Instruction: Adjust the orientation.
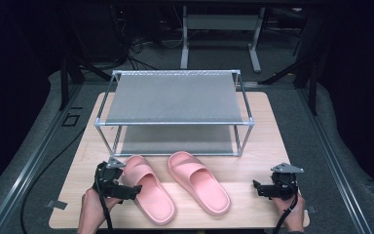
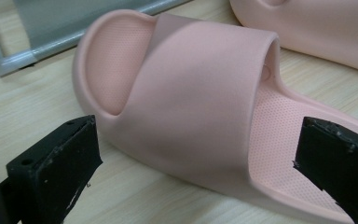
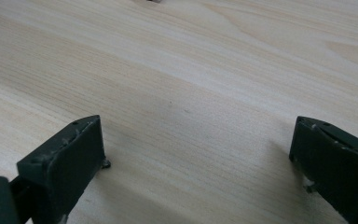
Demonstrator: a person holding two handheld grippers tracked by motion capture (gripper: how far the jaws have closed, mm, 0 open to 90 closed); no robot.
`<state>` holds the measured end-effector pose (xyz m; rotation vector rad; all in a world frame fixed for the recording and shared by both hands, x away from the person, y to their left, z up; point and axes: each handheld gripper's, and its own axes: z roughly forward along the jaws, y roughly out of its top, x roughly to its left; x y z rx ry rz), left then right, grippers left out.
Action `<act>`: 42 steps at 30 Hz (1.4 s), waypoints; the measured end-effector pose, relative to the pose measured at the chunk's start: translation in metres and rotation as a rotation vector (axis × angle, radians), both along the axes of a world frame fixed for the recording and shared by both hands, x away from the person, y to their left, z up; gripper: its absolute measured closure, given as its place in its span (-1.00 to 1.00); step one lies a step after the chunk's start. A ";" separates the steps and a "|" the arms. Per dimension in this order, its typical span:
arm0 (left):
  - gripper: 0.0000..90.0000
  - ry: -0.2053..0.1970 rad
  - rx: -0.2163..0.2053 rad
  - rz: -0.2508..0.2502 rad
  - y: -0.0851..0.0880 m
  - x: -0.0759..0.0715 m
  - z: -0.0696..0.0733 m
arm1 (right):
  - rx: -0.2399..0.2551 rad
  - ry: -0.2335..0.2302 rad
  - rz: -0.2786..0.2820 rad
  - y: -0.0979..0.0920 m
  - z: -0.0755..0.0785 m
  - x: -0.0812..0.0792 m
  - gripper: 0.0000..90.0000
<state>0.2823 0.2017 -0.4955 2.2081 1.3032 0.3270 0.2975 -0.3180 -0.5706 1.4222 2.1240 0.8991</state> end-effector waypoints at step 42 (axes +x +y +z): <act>0.41 0.149 0.125 -0.071 0.020 0.025 -0.012 | 0.001 -0.004 0.002 0.000 0.000 0.000 -0.90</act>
